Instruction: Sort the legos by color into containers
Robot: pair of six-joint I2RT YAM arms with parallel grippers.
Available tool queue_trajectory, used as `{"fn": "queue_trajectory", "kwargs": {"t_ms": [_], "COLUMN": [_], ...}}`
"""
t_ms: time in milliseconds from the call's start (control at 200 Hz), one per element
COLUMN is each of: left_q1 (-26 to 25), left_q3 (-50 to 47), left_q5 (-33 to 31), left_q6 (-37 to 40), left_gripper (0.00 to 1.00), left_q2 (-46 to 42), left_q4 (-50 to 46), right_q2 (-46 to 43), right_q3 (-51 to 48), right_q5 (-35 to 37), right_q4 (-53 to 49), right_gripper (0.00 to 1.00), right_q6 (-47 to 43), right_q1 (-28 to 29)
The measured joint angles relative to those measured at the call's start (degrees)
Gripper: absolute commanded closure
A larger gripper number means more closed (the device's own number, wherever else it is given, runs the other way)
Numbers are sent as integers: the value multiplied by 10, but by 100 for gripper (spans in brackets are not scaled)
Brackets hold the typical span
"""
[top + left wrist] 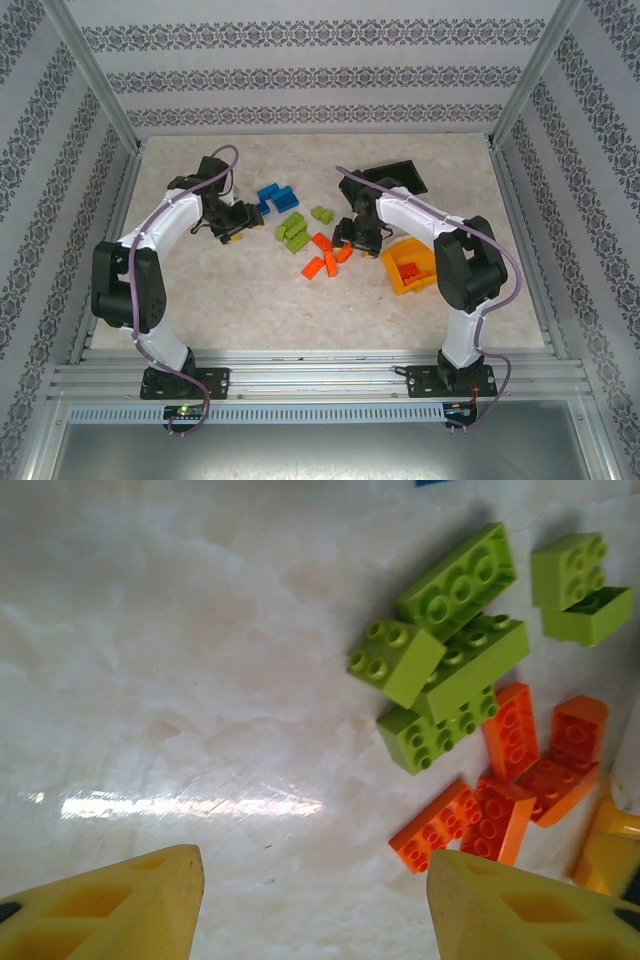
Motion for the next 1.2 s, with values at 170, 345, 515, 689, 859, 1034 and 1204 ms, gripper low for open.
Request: {"fn": "queue_trajectory", "kwargs": {"t_ms": [170, 345, 515, 689, 859, 1034, 1204], "left_q1": [0, 0, 0, 0, 0, 0, 0], "left_q3": [-3, -11, -16, -24, -35, -38, -38], "left_q5": [6, 4, 3, 3, 9, 30, 58], "left_q6": [0, 4, 5, 7, 6, 2, -8], "left_gripper": [39, 39, 39, 39, 39, 39, 39], "left_q2": [-9, -20, -24, -24, -24, -23, 0], "left_q4": [12, 10, 10, 10, 12, 27, 49], "right_q2": [41, 82, 82, 80, 61, 4, -72], "right_q3": [1, 8, 8, 8, 2, 0, 0], "right_q5": [-9, -12, -12, -11, -9, 7, 26], "right_q4": [32, 40, 40, 47, 47, 36, 5], "right_gripper": [42, 54, 68, 80, 83, 83, 83], "right_q6": [19, 27, 30, 30, 28, 21, 3], "right_q1": [2, 2, -2, -2, -2, -2, -26]}}
